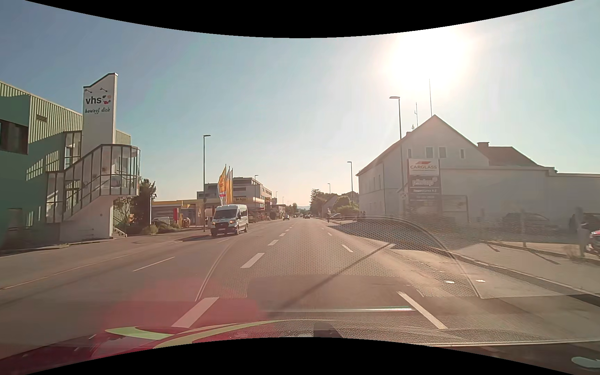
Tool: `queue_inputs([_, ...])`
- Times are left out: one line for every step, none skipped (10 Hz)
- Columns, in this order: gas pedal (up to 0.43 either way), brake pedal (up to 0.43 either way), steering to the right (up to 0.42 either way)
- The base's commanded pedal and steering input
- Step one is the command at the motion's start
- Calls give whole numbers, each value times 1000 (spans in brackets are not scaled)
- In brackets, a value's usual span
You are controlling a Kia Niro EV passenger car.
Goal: Follow the waypoints while adhering to traffic rules and regulations
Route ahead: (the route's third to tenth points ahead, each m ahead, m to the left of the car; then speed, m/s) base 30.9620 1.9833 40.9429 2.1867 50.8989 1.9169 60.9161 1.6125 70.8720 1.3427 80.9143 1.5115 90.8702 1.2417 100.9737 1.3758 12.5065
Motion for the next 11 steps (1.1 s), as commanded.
queue_inputs([110,0,-1])
queue_inputs([110,0,-1])
queue_inputs([110,0,-1])
queue_inputs([110,0,-1])
queue_inputs([110,0,-1])
queue_inputs([110,0,-1])
queue_inputs([110,0,-1])
queue_inputs([110,0,-1])
queue_inputs([110,0,-1])
queue_inputs([110,0,-1])
queue_inputs([98,0,-1])
